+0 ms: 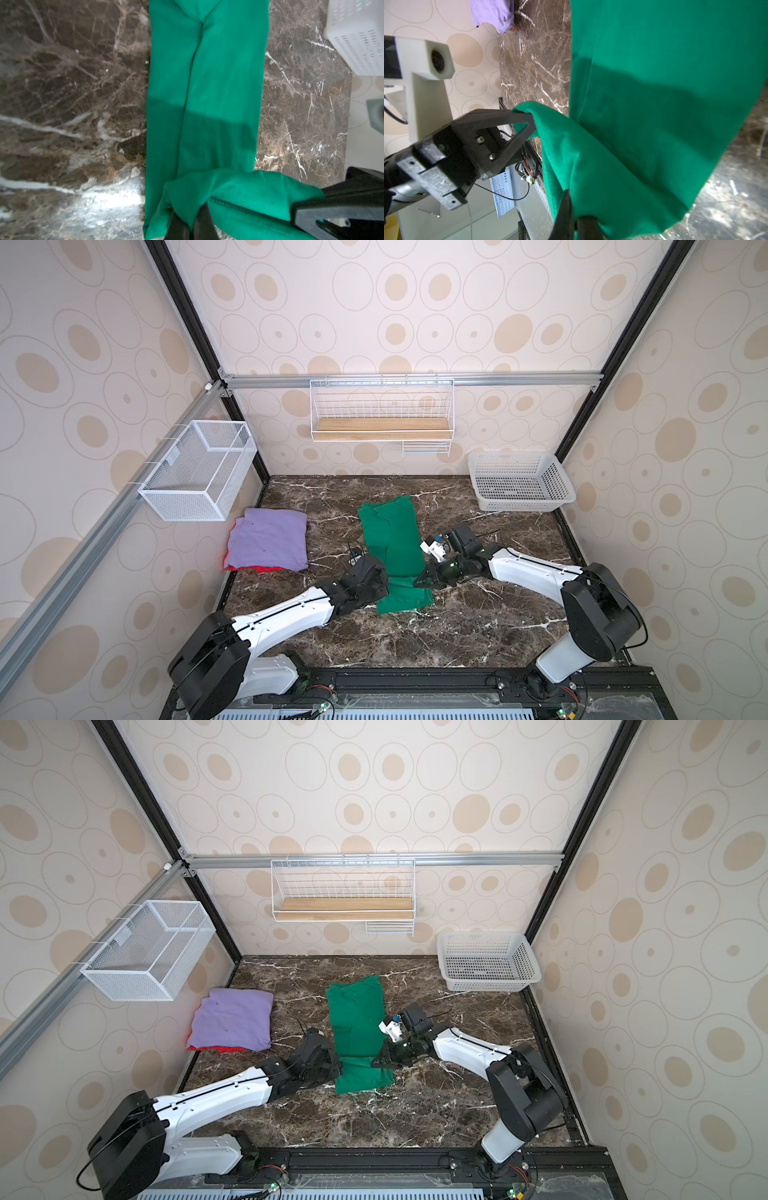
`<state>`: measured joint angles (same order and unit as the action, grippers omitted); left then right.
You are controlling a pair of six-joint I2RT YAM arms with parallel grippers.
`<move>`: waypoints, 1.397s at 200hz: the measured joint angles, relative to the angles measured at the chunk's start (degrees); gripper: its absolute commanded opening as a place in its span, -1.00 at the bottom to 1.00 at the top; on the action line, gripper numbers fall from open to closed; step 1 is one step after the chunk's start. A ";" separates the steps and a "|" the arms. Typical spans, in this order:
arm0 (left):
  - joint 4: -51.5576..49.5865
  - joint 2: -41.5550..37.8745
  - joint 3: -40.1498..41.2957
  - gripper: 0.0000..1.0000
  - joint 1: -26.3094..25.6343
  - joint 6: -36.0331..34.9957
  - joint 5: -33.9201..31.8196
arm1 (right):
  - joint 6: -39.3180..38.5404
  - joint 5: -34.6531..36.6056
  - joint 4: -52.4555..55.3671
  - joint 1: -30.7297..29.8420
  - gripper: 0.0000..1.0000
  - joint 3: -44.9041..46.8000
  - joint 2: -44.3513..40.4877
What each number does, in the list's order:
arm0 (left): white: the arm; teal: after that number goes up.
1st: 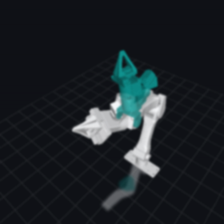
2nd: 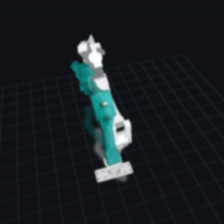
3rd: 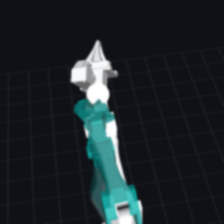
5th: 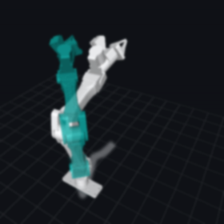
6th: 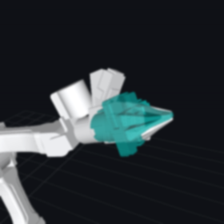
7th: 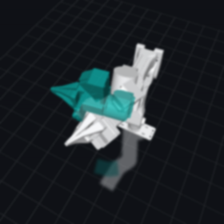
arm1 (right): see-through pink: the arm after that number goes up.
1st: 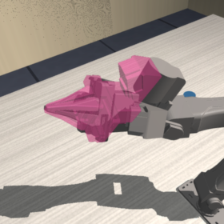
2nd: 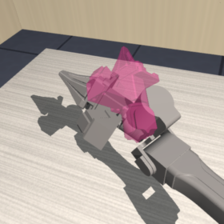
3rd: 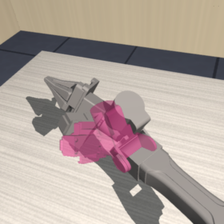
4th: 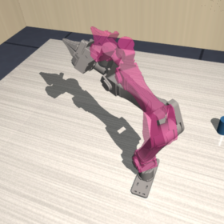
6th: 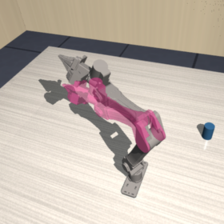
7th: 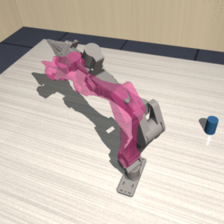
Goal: Fold and stack t-shirts
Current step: Fold the T-shirt, then smooth out the T-shirt at the center of the board.
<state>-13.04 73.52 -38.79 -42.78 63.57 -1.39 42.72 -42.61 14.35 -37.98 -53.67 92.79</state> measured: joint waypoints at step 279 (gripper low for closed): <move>-6.36 16.52 -11.15 0.22 -4.42 -12.31 19.93 | -7.93 3.61 8.81 9.81 -0.46 -1.29 -2.93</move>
<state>-19.40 90.04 -49.93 -47.20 51.27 18.55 34.79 -39.00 23.16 -28.16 -54.96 89.86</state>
